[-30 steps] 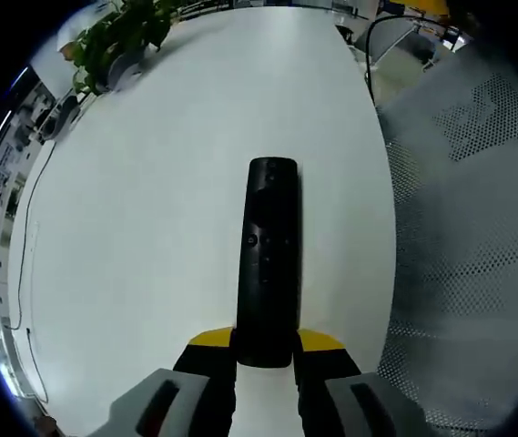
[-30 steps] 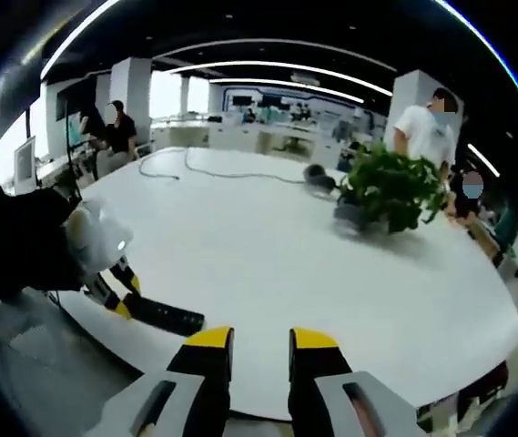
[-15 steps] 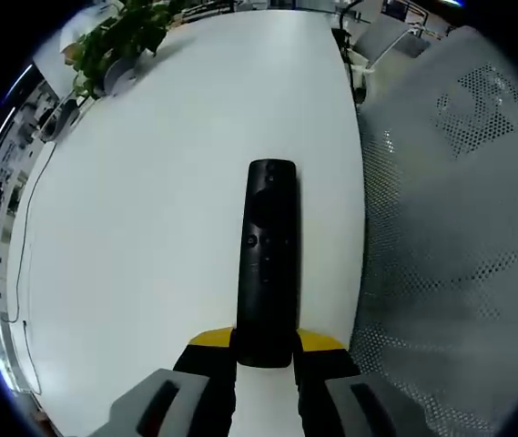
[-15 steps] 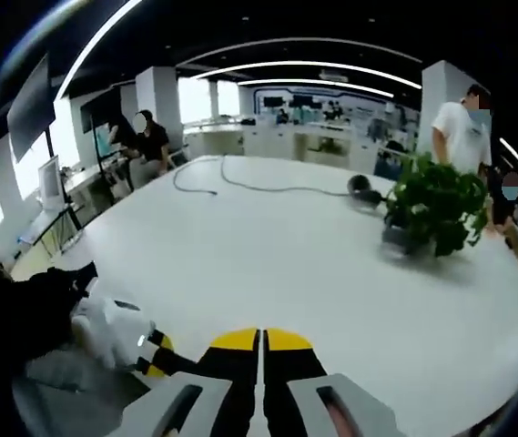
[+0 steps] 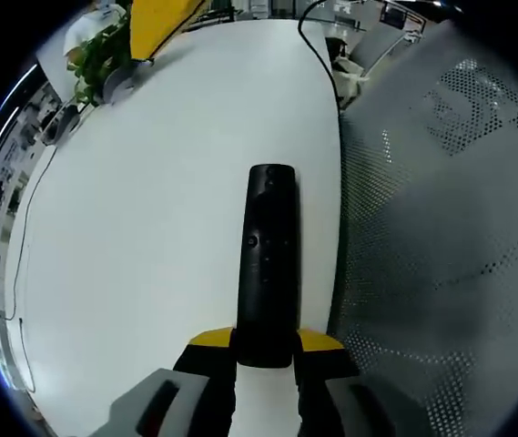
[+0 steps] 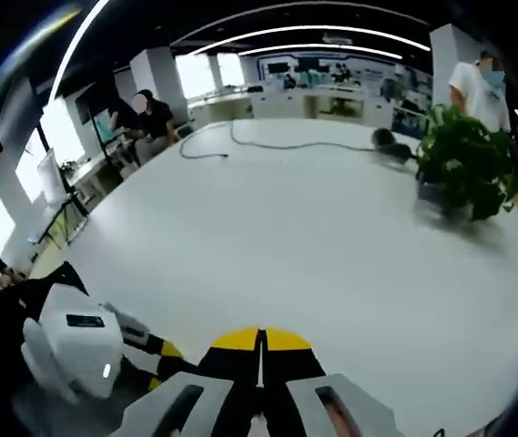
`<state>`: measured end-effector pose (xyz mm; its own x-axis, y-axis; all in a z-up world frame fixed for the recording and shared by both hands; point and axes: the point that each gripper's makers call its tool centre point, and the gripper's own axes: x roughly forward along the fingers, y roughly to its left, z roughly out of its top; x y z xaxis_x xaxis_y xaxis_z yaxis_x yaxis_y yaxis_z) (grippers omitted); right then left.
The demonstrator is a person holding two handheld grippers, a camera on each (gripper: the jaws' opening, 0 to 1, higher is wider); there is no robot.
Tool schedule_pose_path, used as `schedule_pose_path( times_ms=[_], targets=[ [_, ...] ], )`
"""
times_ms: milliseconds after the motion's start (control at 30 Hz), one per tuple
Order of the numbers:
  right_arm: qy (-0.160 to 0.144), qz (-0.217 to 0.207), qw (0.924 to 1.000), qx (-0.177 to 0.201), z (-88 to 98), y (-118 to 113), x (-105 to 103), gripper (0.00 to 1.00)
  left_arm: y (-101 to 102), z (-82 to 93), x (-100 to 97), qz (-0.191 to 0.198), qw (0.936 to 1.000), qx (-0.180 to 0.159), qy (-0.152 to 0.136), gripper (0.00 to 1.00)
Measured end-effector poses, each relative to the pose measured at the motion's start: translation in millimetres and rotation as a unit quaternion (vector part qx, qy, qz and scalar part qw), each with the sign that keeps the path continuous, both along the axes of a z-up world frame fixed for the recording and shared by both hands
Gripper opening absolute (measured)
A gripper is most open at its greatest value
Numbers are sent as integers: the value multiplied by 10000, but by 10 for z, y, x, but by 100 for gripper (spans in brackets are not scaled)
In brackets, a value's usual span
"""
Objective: Press the specified remote control buttons in sequence, fully releasing each button before pressing the next.
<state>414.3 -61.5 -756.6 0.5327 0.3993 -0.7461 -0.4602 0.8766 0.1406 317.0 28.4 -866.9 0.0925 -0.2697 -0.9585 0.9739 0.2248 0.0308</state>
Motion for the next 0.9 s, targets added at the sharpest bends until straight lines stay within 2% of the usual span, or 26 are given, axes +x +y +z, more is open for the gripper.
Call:
schedule_pose_path(
  times_ms=[200, 300, 400, 467, 500, 533, 633, 733, 900],
  targets=[
    [364, 240, 9990, -74, -283, 8, -35, 0, -16, 1, -50, -9, 10000, -16, 6, 24],
    [713, 330, 9969, -97, -466, -11, -177, 0, -2, 6, -48, -8, 9999, -137, 4, 24],
    [1261, 378, 9913, 25, -643, -31, -420, 0, 10, 12, -43, -11, 9991, -420, 5, 24],
    [1457, 514, 9880, -7, -651, -40, -475, 0, 11, 16, -46, -26, 9988, -487, -3, 24],
    [1431, 474, 9886, -33, -653, -55, -458, 0, 10, 16, -47, -35, 9987, -507, -6, 24],
    [1536, 400, 9873, -60, -698, -94, -491, 0, 2, 15, -43, -34, 9986, -529, -5, 24],
    [2344, 133, 9720, 26, -852, -142, -690, 0, -1, 15, -42, -31, 9983, -581, -15, 24],
    [2437, 122, 9697, 106, -848, -113, -713, 0, 2, 18, -39, -25, 9978, -665, -21, 24],
    [2604, 170, 9652, -150, -942, -160, -764, 0, 2, 24, -38, -76, 9970, -774, 6, 24]
  ],
)
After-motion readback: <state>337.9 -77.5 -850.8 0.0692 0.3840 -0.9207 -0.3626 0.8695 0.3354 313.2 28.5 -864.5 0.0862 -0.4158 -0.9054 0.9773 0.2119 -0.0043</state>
